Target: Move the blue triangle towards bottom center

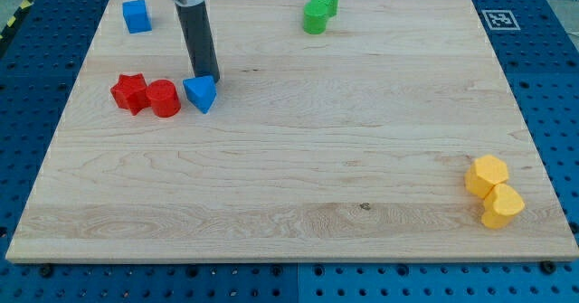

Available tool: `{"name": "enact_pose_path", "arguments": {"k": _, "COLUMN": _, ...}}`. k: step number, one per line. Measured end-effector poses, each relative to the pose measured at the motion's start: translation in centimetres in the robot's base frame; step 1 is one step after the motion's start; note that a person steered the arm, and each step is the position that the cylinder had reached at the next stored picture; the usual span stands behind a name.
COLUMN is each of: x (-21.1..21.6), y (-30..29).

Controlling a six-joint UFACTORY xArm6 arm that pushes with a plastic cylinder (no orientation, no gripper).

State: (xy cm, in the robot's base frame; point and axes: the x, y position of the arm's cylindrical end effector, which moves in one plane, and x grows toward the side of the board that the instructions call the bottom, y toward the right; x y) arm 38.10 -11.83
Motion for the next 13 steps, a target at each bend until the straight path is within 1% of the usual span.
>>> {"name": "enact_pose_path", "arguments": {"k": 1, "x": 0.2, "y": -3.0}}
{"name": "enact_pose_path", "arguments": {"k": 2, "x": 2.3, "y": -2.3}}
{"name": "enact_pose_path", "arguments": {"k": 3, "x": 2.4, "y": 2.7}}
{"name": "enact_pose_path", "arguments": {"k": 4, "x": 5.4, "y": 4.4}}
{"name": "enact_pose_path", "arguments": {"k": 6, "x": 8.8, "y": 3.4}}
{"name": "enact_pose_path", "arguments": {"k": 7, "x": 9.7, "y": -1.8}}
{"name": "enact_pose_path", "arguments": {"k": 8, "x": 9.5, "y": -2.5}}
{"name": "enact_pose_path", "arguments": {"k": 9, "x": 10.4, "y": -2.5}}
{"name": "enact_pose_path", "arguments": {"k": 11, "x": 14.2, "y": -2.4}}
{"name": "enact_pose_path", "arguments": {"k": 12, "x": 17.6, "y": -1.9}}
{"name": "enact_pose_path", "arguments": {"k": 13, "x": 19.1, "y": 0.7}}
